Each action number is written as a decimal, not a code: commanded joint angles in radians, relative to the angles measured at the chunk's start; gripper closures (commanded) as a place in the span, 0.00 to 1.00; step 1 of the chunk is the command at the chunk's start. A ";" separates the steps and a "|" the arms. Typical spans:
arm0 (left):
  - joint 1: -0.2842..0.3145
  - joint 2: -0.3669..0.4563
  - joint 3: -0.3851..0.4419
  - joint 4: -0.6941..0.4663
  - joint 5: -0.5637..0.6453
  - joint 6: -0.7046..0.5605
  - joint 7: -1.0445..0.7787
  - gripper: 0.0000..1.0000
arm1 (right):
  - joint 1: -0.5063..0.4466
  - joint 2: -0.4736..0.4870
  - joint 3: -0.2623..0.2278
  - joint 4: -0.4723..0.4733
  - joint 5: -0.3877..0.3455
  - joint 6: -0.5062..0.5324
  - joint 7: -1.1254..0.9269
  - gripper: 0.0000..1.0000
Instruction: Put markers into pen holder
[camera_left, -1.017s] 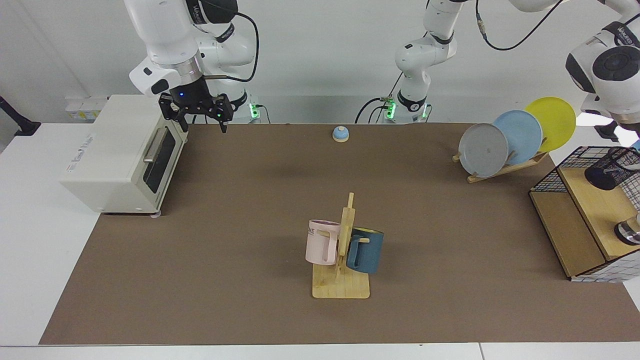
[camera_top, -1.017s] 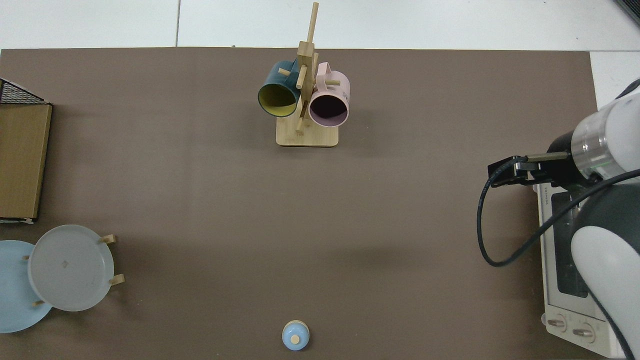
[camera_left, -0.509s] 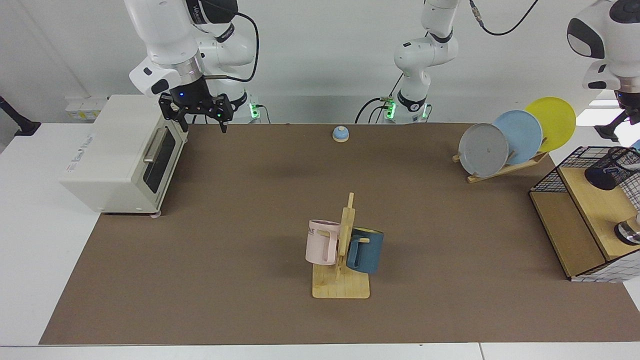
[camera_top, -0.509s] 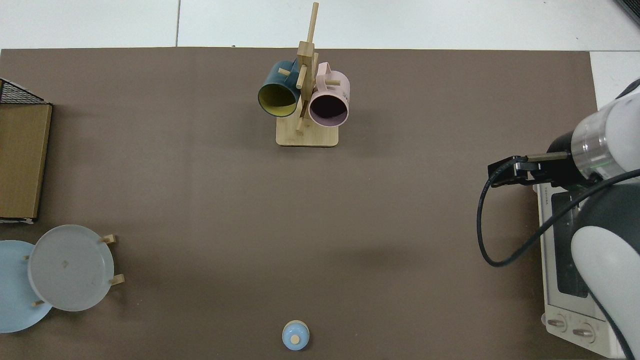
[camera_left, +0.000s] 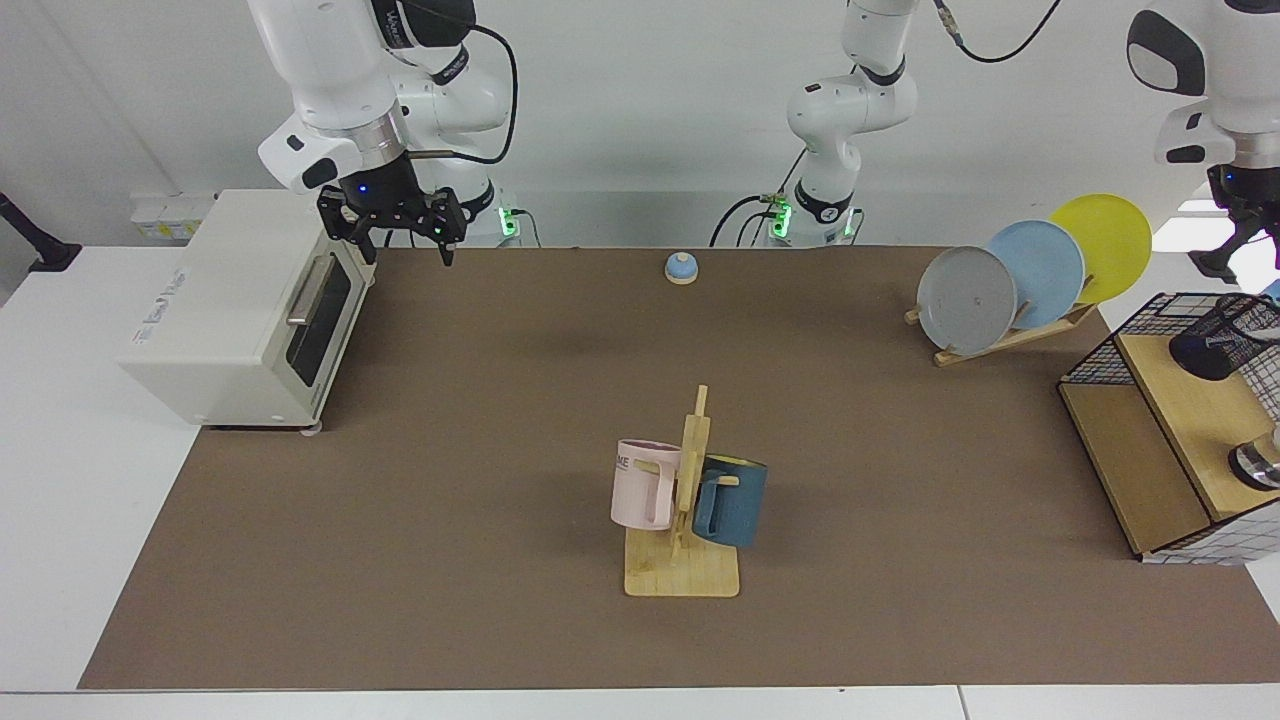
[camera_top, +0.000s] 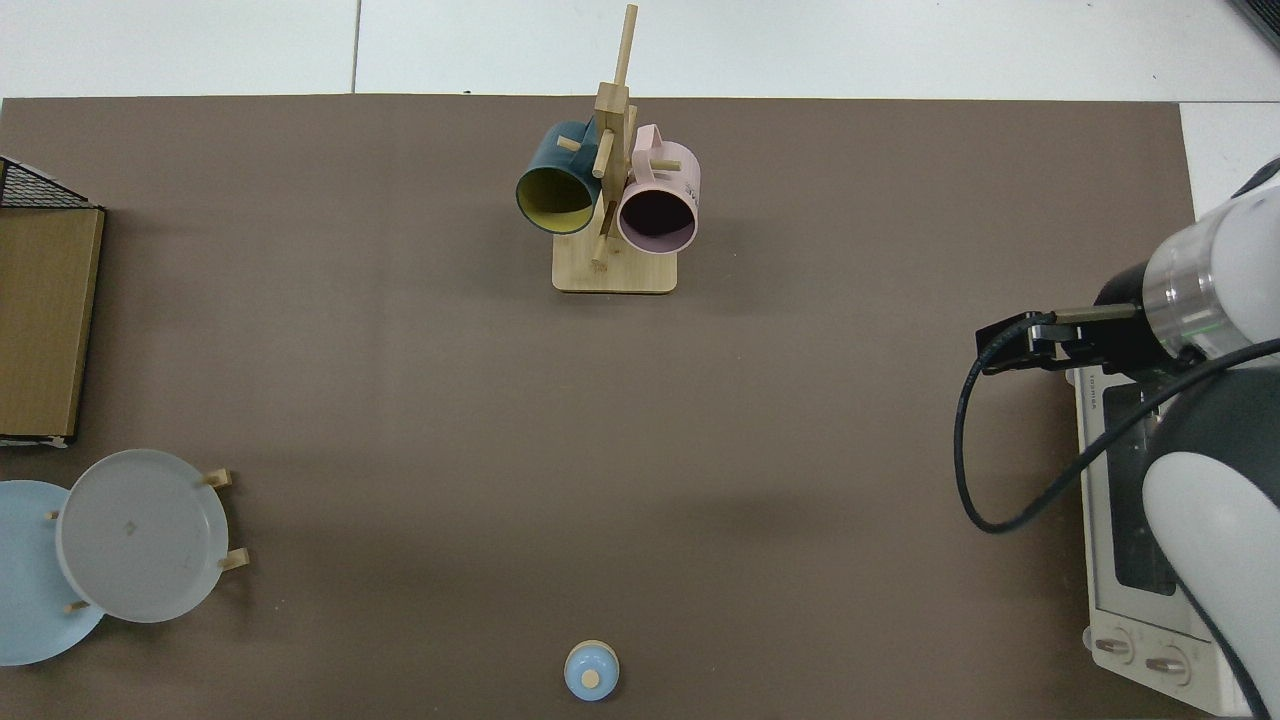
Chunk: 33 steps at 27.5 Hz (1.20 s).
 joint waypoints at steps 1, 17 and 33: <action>-0.071 -0.019 0.032 0.007 -0.074 -0.072 -0.160 0.10 | -0.011 0.003 0.005 0.006 0.004 0.004 -0.011 0.00; -0.117 -0.028 -0.081 0.004 -0.304 -0.181 -0.895 0.00 | -0.011 0.003 0.005 0.006 0.004 0.004 -0.011 0.00; -0.145 -0.019 -0.137 0.021 -0.419 -0.184 -1.130 0.00 | -0.009 0.003 0.005 0.006 0.004 0.002 -0.011 0.00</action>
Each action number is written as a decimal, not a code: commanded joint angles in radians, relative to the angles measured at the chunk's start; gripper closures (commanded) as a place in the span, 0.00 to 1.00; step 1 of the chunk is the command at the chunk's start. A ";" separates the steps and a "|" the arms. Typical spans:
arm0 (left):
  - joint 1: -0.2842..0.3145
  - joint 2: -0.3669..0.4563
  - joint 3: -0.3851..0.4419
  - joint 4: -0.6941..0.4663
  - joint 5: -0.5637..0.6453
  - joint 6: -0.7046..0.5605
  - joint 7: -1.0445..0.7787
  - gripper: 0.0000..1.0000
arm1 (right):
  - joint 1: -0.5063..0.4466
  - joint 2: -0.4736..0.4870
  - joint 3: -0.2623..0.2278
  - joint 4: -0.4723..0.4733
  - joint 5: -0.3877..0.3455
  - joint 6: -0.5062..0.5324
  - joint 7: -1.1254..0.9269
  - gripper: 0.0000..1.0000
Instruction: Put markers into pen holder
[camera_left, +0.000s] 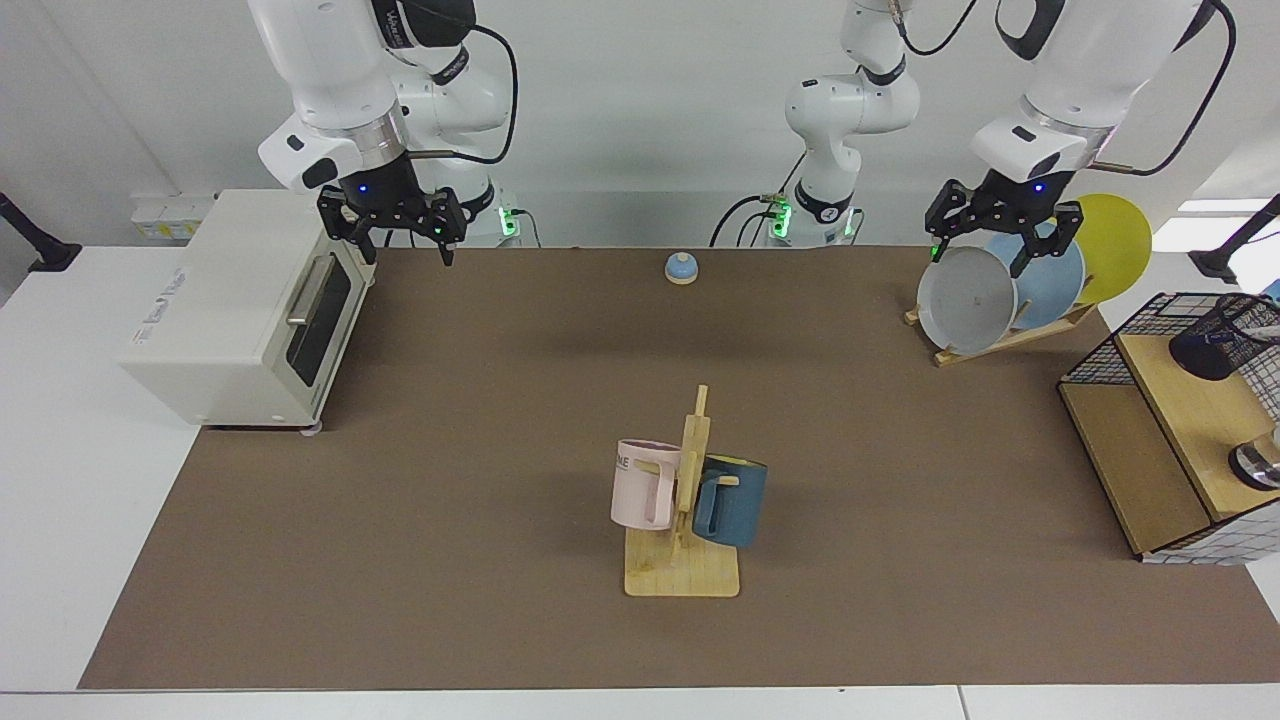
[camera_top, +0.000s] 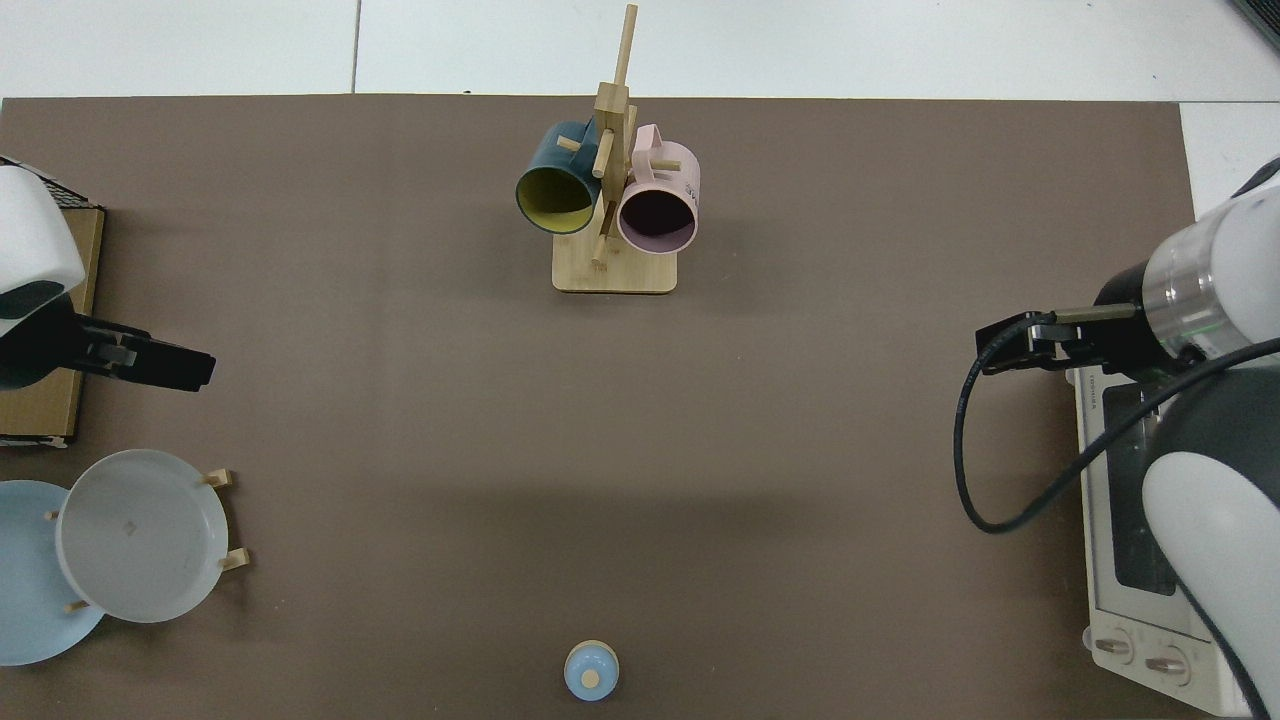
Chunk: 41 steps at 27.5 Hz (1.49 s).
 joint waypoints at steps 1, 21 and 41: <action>-0.041 -0.005 0.024 0.012 -0.010 -0.022 -0.024 0.00 | -0.011 0.003 0.005 0.006 0.004 0.002 -0.011 0.00; -0.076 -0.042 0.105 -0.031 0.030 -0.043 -0.050 0.00 | -0.009 0.003 0.005 0.006 0.004 0.002 -0.011 0.00; -0.081 0.094 0.118 0.174 0.030 -0.141 -0.058 0.02 | -0.011 0.003 0.005 0.006 0.004 0.002 -0.011 0.00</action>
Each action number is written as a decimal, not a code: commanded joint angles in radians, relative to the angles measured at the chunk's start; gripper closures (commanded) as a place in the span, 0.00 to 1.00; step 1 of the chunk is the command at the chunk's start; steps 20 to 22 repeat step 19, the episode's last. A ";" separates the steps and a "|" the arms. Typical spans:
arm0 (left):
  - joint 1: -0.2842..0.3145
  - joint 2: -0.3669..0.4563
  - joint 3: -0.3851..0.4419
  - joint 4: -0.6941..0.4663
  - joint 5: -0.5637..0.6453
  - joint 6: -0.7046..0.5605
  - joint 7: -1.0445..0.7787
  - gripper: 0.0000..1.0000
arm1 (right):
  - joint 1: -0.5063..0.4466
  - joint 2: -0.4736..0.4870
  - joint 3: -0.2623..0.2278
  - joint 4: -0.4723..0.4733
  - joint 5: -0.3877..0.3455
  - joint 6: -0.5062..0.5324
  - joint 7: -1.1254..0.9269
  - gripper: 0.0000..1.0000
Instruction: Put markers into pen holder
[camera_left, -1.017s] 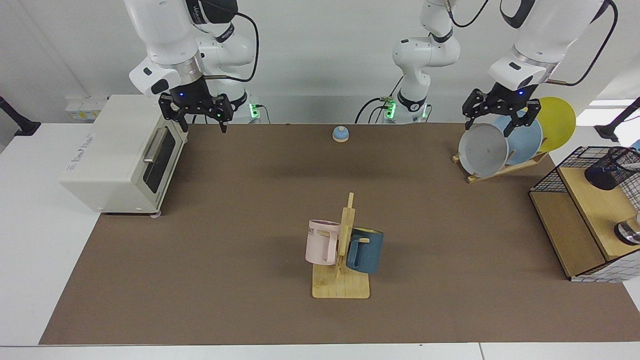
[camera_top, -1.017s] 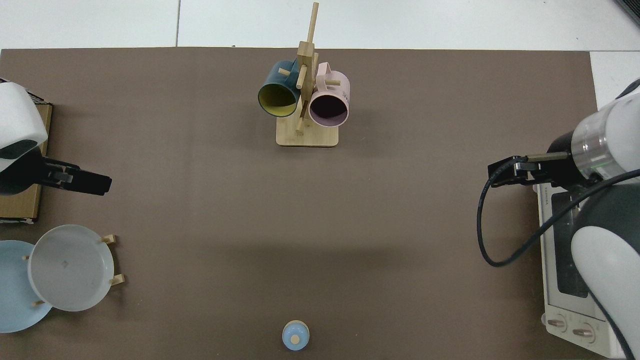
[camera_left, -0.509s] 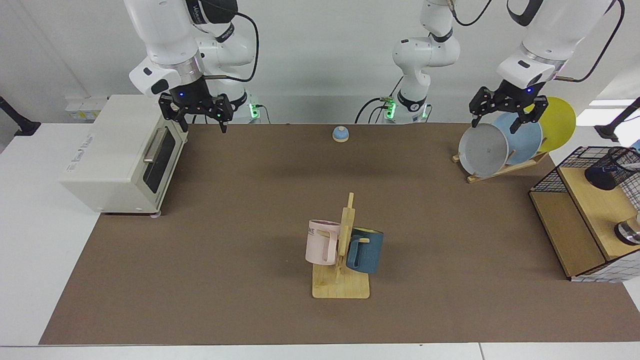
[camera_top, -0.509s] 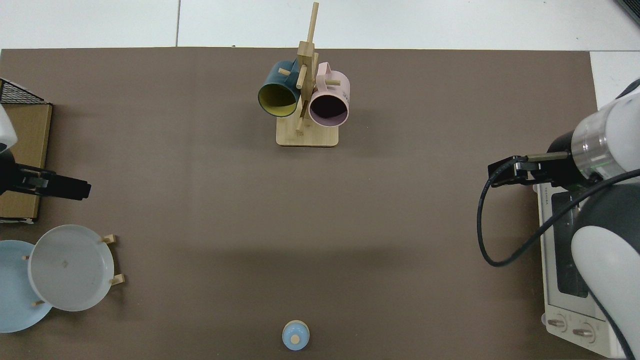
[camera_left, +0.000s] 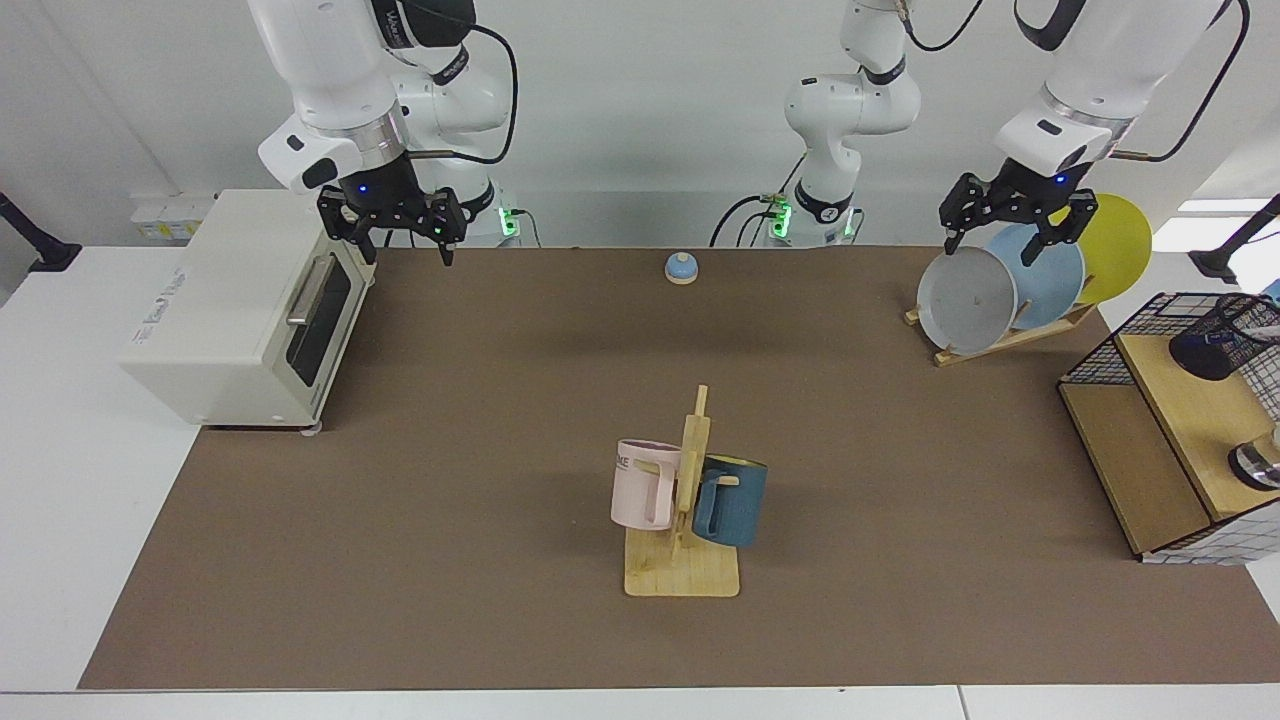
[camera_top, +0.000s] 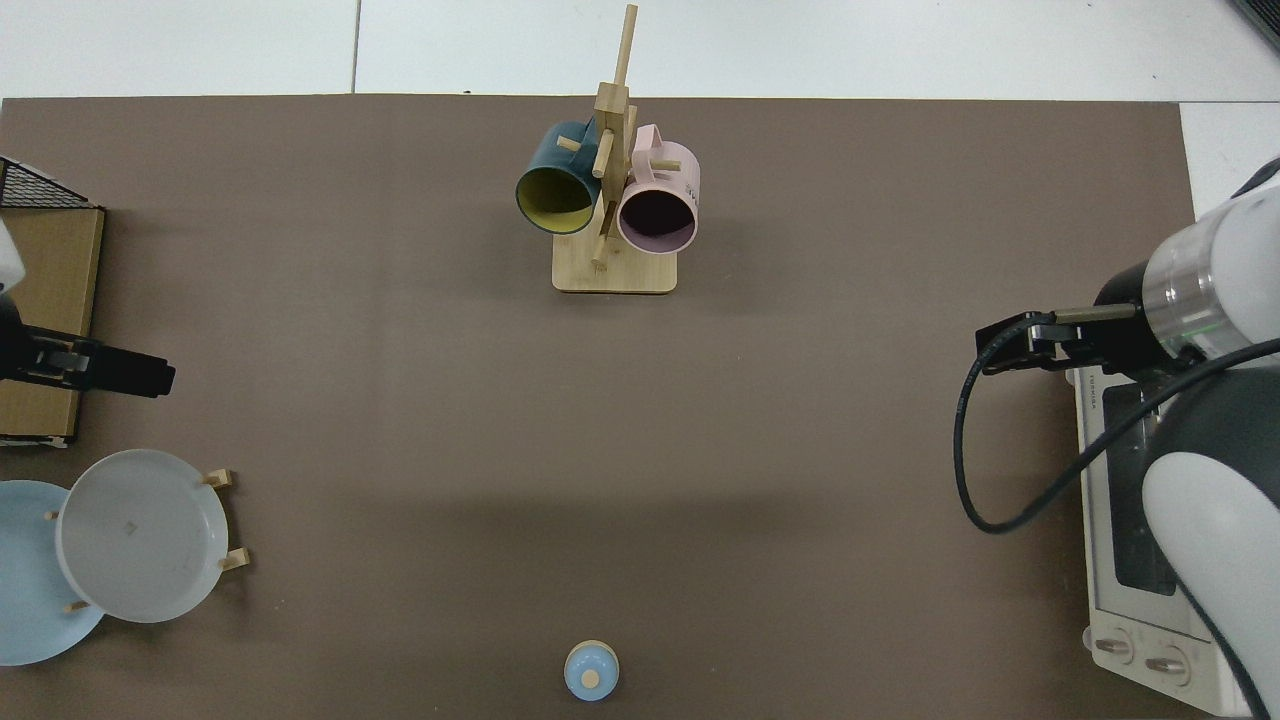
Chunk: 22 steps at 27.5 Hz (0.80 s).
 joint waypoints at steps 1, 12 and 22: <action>-0.016 0.095 0.008 0.153 0.017 -0.079 -0.013 0.01 | -0.011 0.003 0.005 0.006 0.004 0.004 -0.011 0.00; -0.016 0.090 0.015 0.153 0.020 -0.073 -0.008 0.00 | -0.011 0.003 0.005 0.006 0.004 0.002 -0.011 0.00; -0.016 0.086 0.015 0.150 0.021 -0.068 -0.007 0.00 | -0.011 0.003 0.005 0.006 0.004 0.002 -0.011 0.00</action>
